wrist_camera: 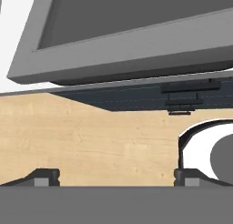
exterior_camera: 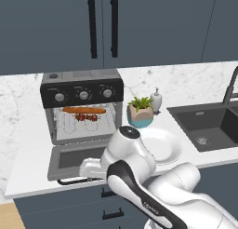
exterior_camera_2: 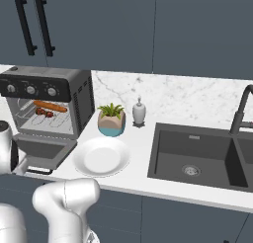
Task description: Pick up the kebab skewer and baguette bread, and place them inside the toaster oven. Close the toaster oven door and start by setting the timer.
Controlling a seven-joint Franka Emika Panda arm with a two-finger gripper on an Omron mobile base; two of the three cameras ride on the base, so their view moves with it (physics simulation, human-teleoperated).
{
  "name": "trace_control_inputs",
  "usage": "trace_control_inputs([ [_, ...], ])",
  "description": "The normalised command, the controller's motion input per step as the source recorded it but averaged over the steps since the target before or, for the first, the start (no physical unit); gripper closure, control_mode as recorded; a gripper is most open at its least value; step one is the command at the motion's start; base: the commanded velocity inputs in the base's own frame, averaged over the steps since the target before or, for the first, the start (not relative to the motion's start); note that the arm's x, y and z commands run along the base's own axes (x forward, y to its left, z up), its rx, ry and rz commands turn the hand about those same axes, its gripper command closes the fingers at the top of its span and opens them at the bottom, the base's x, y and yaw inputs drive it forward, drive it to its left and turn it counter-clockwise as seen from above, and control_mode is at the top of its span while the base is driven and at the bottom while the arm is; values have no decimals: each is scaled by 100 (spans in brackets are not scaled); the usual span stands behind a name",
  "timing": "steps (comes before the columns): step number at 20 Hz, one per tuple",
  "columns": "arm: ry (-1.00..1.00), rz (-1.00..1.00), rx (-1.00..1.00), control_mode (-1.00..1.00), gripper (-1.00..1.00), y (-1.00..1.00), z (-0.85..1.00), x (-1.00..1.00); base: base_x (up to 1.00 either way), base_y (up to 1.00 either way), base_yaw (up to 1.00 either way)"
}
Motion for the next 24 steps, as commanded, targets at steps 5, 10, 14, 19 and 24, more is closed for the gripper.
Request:
trace_control_inputs([
  [5, 0, 1, -5, -100, -100, 0, -17, 16, 0, 0, 0],
  [10, 0, 0, -9, -100, -100, 0, -16, 16, 0, 0, 0],
  [14, 0, 0, -11, -100, -100, 0, -22, 11, 0, 0, 0],
  [19, 0, 2, -9, -100, -100, 0, -20, 2, 0, 0, 0],
  [24, -2, 2, -6, -100, -100, 0, -20, 4, 0, 0, 0],
])
